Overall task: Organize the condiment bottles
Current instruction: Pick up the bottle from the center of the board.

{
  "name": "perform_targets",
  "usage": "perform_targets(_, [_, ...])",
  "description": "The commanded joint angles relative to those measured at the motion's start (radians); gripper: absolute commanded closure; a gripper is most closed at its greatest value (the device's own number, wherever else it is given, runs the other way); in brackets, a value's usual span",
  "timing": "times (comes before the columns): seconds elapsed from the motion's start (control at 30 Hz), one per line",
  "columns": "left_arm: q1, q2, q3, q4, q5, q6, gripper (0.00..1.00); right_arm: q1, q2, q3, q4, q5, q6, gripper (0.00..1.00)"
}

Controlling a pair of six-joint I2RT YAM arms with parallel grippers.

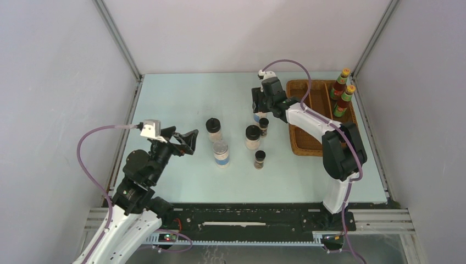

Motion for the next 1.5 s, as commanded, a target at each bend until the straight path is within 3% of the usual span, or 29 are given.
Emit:
perform_targets(0.0, [-0.004, -0.015, -0.024, 0.028, 0.009, -0.002, 0.00, 0.000, -0.021, 0.038, 0.002, 0.022, -0.005, 0.91])
perform_targets(0.13, [-0.004, -0.019, -0.025, 0.027, 0.007, -0.002, 0.00, 0.001, -0.023, 0.043, 0.000, 0.024, -0.006, 1.00])
perform_targets(1.47, [-0.004, -0.010, -0.018, 0.030, 0.013, 0.001, 0.00, 0.013, -0.047, 0.158, -0.031, 0.050, -0.044, 1.00])
